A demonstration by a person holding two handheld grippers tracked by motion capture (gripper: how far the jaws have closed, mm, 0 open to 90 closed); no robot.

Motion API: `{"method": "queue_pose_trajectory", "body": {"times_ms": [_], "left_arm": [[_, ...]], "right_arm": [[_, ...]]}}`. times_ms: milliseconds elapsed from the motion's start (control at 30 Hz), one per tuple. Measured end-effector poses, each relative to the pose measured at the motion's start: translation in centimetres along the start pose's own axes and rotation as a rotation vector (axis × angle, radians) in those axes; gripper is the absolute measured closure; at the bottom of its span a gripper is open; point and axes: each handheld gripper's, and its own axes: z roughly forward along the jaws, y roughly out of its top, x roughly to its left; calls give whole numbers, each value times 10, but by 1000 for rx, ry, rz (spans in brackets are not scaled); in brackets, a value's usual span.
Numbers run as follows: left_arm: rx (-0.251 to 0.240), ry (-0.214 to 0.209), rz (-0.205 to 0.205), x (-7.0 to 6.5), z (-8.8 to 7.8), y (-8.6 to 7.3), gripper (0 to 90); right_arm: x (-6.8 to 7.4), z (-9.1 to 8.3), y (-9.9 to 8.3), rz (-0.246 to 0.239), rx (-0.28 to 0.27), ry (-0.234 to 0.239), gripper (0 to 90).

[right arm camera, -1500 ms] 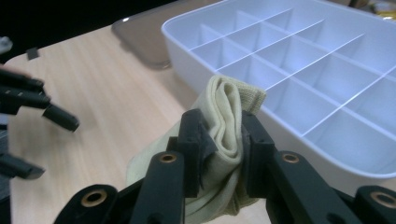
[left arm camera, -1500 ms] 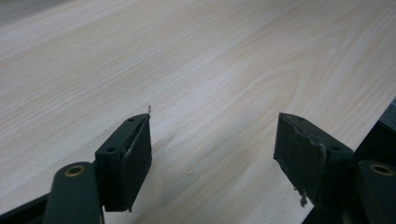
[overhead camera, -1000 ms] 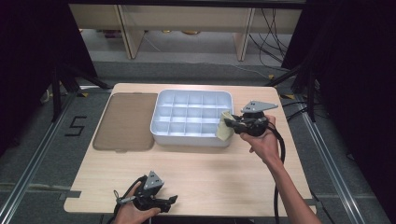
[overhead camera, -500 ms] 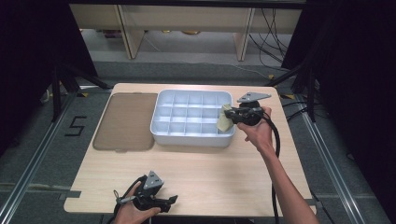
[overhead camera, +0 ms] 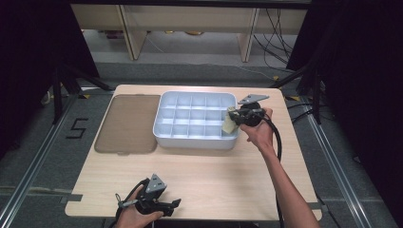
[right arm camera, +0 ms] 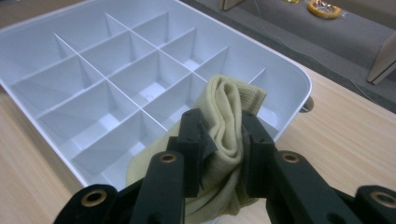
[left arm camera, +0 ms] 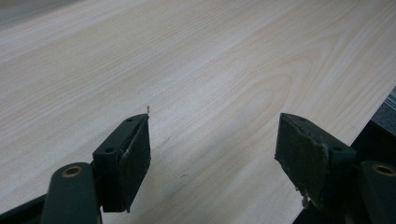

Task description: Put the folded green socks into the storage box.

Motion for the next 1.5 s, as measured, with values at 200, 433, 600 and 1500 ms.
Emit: {"method": "queue_pose_trajectory", "body": {"times_ms": [200, 433, 600, 1500], "left_arm": [[12, 7, 3, 1, 1, 0, 260], [8, -3, -2, -1, 1, -1, 260], [12, 3, 3, -1, 2, -1, 260], [16, 1, 25, 1, 2, 0, 253]], "right_arm": [[2, 7, -2, -10, 46, -21, 738], [4, 17, -7, -41, 71, -41, 737], [10, 23, -8, -86, 95, -50, 737], [18, 43, -38, -101, 121, -26, 695]]}}
